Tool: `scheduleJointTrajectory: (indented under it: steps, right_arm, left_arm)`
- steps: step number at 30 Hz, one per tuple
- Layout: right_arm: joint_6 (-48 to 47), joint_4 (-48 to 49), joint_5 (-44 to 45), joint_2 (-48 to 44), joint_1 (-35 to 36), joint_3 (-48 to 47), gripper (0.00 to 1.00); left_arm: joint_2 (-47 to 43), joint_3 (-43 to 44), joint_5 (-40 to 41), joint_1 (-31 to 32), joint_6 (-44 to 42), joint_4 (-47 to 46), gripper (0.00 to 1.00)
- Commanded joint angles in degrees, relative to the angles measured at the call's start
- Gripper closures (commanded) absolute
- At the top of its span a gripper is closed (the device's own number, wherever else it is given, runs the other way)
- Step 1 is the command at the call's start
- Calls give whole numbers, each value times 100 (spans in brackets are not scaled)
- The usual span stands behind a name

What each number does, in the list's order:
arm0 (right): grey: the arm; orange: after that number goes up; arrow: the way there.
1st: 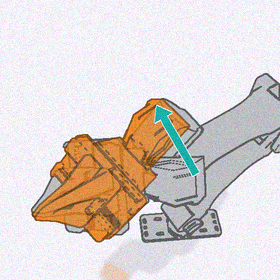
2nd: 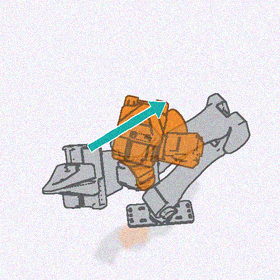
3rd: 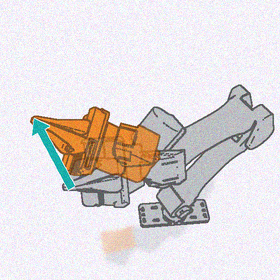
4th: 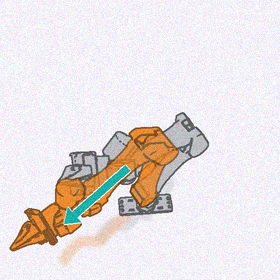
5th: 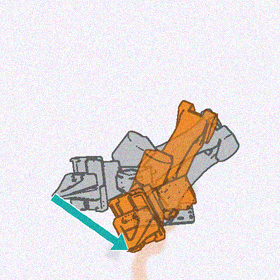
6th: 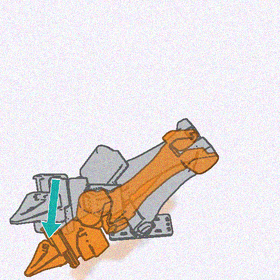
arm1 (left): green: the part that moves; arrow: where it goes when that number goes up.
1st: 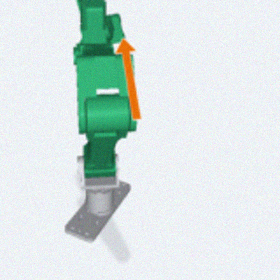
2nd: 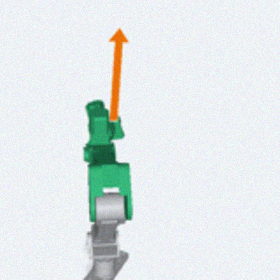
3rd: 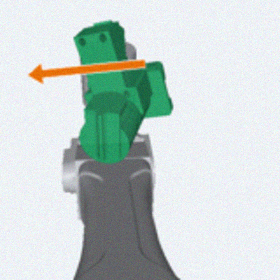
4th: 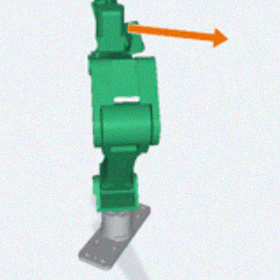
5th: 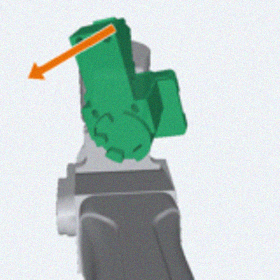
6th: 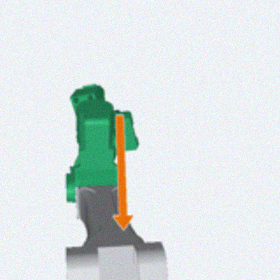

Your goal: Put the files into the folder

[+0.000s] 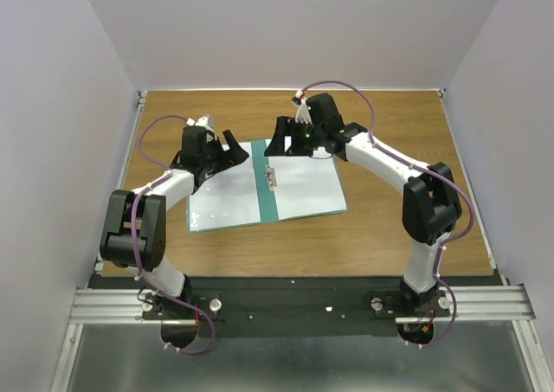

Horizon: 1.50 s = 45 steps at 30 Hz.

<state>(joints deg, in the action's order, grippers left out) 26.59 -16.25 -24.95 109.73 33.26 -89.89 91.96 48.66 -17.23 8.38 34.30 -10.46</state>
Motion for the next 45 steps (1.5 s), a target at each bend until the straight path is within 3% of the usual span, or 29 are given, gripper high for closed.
scheduleJointTrajectory:
  steps: [1, 6, 11, 15, 16, 19, 27, 35, 40, 45]
  right_arm:
    - [1181, -89, 694, 30, 93, 393, 16]
    - [1672, -80, 684, 346, 208, 200, 34]
    - [1990, -89, 491, 724, 234, 77, 44]
    - [2113, -89, 447, 909, 260, -2, 44]
    - [2114, -98, 430, 962, 269, -20, 45]
    - [2149, -89, 447, 1024, 269, -29, 45]
    - [2096, -89, 579, 927, 269, 103, 45]
    - [2035, -89, 474, 980, 269, 77, 45]
    - [1982, -89, 456, 1006, 269, 33, 46]
    - [1964, -89, 386, 1111, 269, -38, 46]
  left_arm:
    - [242, 556, 449, 243, 190, 562, 2]
    - [813, 1074, 300, 445, 340, 598, 13]
    - [1376, 1435, 98, 612, 384, 633, 21]
    - [1596, 1532, 53, 726, 428, 624, 27]
    - [1623, 1541, 27, 778, 419, 615, 36]
    - [1772, 1611, -34, 884, 428, 598, 42]
    - [2080, 1795, 88, 972, 525, 659, 50]
    - [2203, 1892, 414, 1016, 604, 844, 65]
    - [2291, 1998, 440, 1043, 604, 852, 66]
    - [2379, 2050, 475, 1095, 604, 879, 72]
